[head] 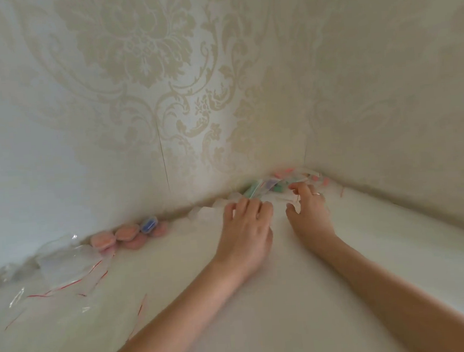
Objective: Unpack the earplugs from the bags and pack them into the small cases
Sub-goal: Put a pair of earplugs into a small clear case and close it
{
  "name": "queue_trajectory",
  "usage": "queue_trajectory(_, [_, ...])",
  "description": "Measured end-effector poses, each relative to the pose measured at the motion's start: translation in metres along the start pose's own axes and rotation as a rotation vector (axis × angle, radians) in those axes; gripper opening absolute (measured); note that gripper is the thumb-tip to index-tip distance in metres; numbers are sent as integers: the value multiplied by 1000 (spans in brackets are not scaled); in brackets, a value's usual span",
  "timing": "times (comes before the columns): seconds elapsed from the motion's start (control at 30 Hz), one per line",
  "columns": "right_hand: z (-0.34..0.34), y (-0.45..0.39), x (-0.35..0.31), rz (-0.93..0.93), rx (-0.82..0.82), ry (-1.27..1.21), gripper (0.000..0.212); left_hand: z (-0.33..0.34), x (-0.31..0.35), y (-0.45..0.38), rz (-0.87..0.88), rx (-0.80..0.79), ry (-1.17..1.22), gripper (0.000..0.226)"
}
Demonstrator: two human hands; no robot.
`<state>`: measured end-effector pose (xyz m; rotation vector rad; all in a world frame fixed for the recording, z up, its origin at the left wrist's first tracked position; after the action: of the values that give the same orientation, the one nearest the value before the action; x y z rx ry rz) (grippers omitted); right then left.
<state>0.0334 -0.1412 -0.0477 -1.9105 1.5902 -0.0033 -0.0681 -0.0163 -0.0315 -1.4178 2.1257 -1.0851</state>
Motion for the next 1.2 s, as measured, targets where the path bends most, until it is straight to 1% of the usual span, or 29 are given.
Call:
queue_trajectory(0.1, [2, -29, 4, 28, -74, 217, 61, 31, 24, -3, -35, -90, 218, 19])
queue_trajectory(0.17, [8, -51, 10, 40, -114, 338, 63, 38, 26, -2, -33, -107, 294, 19])
queue_trajectory(0.23, [19, -65, 14, 22, -117, 422, 49, 37, 21, 0, -54, -114, 361, 17])
queue_trajectory(0.3, [24, -74, 17, 26, -33, 404, 30, 37, 13, 0, -89, -118, 420, 15])
queue_trajectory(0.33, [24, -77, 18, 41, 45, 360, 25, 37, 9, -1, -106, -113, 440, 14])
queue_trajectory(0.4, [15, -81, 18, 99, 211, 209, 25, 35, 4, -5, -154, -90, 486, 13])
queue_trajectory(0.43, [8, -81, 17, 142, 259, 82, 25, 33, 2, -6, -190, -73, 520, 13])
queue_trajectory(0.5, [-3, -77, 14, 201, 263, -237, 22, 30, -5, -7, -284, -15, 613, 12])
queue_trajectory(0.53, [-8, -71, 11, 209, 238, -381, 19, 28, -10, -7, -359, 20, 678, 15])
queue_trajectory(0.6, [-18, -55, 1, 195, 133, -630, 16, 26, -21, -6, -536, 73, 857, 32])
queue_trajectory(0.67, [-23, -33, -8, 169, -76, -841, 17, 26, -25, -8, -674, 101, 1077, 55])
queue_trajectory(0.7, [-24, -21, -10, 154, -195, -916, 18, 27, -25, -8, -732, 97, 1180, 60])
queue_trajectory(0.77, [-24, 2, -7, 133, -375, -968, 21, 33, -21, -7, -866, 70, 1349, 59])
queue_trajectory(0.8, [-24, 12, -3, 132, -427, -981, 23, 37, -20, -6, -926, 52, 1418, 51])
queue_trajectory(0.87, [-23, 28, 6, 145, -497, -1050, 27, 43, -17, -4, -965, -18, 1508, 22])
queue_trajectory(0.9, [-24, 31, 9, 157, -513, -1086, 30, 45, -14, -3, -947, -58, 1538, 13])
queue_trajectory(0.93, [-26, 33, 14, 173, -510, -1107, 32, 46, -10, -3, -925, -92, 1558, 12])
queue_trajectory(1.0, [-29, 29, 19, 195, -480, -1083, 31, 44, -11, -5, -897, -94, 1544, 14])
queue_trajectory(1.1, [-28, 25, 26, 196, -426, -926, 26, 47, -12, -5, -935, -114, 1572, 9])
queue_trajectory(1.13, [-27, 25, 27, 190, -412, -902, 27, 49, -11, -4, -943, -160, 1592, 10])
queue_trajectory(1.2, [-29, 22, 29, 187, -368, -932, 28, 53, -9, -2, -909, -272, 1599, 19])
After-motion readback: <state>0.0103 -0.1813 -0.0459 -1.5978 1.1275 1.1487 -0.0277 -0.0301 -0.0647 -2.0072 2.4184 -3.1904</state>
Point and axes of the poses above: each hand's wrist, its own y-axis away from the middle knuckle, its own z-axis out of the palm, x = y × z, the point moved 6 cm from there along -y, towards the middle knuckle, and after that the axes turned 14 degrees about y, right-handed, at the moved point
